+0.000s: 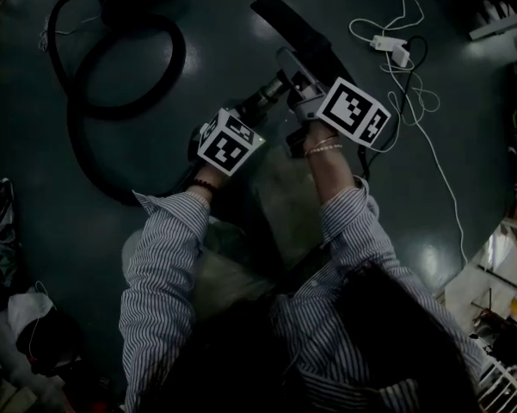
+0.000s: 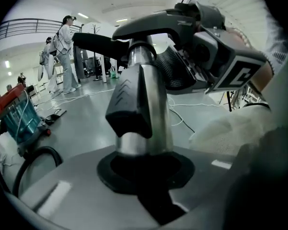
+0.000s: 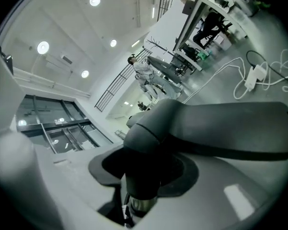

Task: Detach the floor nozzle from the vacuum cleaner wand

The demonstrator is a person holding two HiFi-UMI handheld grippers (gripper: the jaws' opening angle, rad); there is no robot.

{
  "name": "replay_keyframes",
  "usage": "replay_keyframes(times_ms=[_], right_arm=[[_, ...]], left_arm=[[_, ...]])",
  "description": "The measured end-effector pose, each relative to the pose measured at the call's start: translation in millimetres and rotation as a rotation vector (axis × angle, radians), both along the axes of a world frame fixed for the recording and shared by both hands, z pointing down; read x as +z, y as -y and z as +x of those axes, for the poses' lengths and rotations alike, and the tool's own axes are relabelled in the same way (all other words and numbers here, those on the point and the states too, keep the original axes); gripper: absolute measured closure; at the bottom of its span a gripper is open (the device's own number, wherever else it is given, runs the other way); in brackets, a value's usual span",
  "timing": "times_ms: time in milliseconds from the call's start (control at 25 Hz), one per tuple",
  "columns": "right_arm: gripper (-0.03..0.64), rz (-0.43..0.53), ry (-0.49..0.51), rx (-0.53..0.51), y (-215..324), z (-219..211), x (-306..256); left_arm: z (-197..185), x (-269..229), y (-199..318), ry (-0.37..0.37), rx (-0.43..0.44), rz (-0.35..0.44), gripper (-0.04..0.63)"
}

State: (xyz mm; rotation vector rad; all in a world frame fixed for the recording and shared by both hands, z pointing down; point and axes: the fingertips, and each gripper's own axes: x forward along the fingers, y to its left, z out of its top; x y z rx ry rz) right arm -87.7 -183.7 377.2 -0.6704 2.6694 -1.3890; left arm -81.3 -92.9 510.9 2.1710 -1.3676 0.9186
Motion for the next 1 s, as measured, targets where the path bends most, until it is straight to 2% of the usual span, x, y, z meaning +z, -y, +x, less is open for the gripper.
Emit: replay_keyframes(times_ms=[200,320,520,640,800,880,1000], right_arm=[[0.454,0.040,0.070,-0.138,-6.7,-4.0,-9.3],[0.454,0.102,0.125,-0.234,-13.1,-7.7,-19.3],[0.454,0.151,0.201,-0.314,-19.9,-7.0,-26.7],[0.454,0.144,0.182,-0.285,-15.3,-7.5,-26.8],[0.456,0.042,0.052,-0.131,-0.6,-1.8,-11.0],[0.457,0.023,0.008,-0.066,4.7,-1.3,-7.7],[0.457,0.015,-0.015,-0.041,7.3,-4.0,-5.6]], left_arm=[[3.4,-5.5,-1.5,-0.041,0.032,0.006,0.518],[4.9,-6.9,-2.7,-0.053,0.047,0.013,0.518],[6.8,-10.2,-3.9,-0.087,0.075,0.026,0.515],[8.8,-9.8,-2.2,-0.093,0.070,0.022,0.515],[12.2,-7.4,1.8,-0.072,0.011,0.017,0.517],[12.0,-6.6,3.5,-0.051,-0.022,0.016,0.518],[12.3,-4.9,3.2,-0.049,-0.037,0.006,0.520]])
